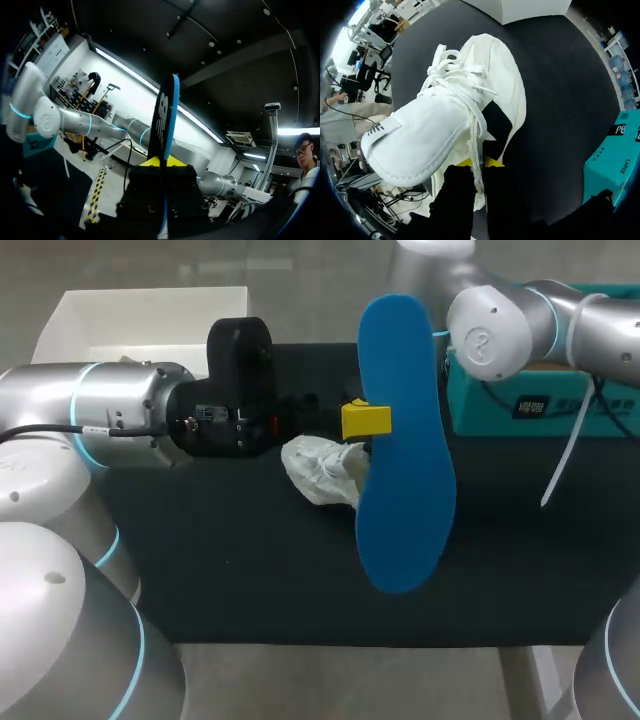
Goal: Take the shoe out of the shoebox, open the shoe tongue, remove and reinsert the insole, then place the shoe into the shoebox
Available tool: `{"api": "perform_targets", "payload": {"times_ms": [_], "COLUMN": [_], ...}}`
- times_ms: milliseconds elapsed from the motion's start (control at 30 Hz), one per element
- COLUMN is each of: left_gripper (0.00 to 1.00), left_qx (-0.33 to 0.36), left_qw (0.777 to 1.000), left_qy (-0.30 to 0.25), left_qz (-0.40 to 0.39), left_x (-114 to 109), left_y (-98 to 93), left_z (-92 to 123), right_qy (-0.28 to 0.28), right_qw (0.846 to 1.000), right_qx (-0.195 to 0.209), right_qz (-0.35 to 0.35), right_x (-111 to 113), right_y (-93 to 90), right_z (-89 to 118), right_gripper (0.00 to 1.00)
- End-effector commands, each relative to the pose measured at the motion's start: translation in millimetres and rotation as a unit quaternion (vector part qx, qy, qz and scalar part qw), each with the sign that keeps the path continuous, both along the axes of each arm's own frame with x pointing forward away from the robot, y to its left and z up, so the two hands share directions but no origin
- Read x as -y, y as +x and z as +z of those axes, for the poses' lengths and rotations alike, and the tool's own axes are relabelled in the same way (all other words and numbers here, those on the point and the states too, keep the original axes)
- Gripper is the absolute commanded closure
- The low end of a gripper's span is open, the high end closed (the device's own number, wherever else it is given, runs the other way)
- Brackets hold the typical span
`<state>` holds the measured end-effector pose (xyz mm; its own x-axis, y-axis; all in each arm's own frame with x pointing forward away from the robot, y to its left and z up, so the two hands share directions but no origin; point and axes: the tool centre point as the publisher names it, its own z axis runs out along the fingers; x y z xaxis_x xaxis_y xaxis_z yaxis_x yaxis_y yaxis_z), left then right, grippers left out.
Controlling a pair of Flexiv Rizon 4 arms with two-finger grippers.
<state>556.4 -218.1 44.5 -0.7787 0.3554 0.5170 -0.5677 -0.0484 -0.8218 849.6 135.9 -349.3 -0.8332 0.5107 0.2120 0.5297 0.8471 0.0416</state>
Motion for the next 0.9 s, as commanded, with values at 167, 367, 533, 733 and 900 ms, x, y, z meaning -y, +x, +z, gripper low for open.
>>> {"api": "perform_targets", "payload": {"times_ms": [167,367,533,733,900], "left_gripper": [1.0,1.0,1.0,1.0,1.0], "left_qx": [0.0,0.0,0.0,0.0,0.0], "left_qw": [1.0,1.0,1.0,1.0,1.0], "left_qy": [-0.001,-0.001,-0.001,-0.001,-0.001], "left_qz": [0.001,0.001,0.001,0.001,0.001], "left_x": [3,3,3,3,3], "left_y": [-0.4,-0.4,-0.4,-0.4,-0.4], "left_z": [1,1,1,1,1], "right_qy": [0.075,0.088,0.086,0.086,0.085], "right_qw": [0.97,0.944,0.946,0.946,0.945], "right_qx": [-0.03,-0.066,-0.064,-0.064,-0.064], "right_qz": [-0.228,-0.312,-0.305,-0.305,-0.309], "right_x": [-7,-21,-22,-22,-21], "right_y": [-1.7,7.2,8.6,8.6,7.3], "right_z": [13,18,19,19,16], "right_gripper": [1.0,1.0,1.0,1.0,1.0]}}
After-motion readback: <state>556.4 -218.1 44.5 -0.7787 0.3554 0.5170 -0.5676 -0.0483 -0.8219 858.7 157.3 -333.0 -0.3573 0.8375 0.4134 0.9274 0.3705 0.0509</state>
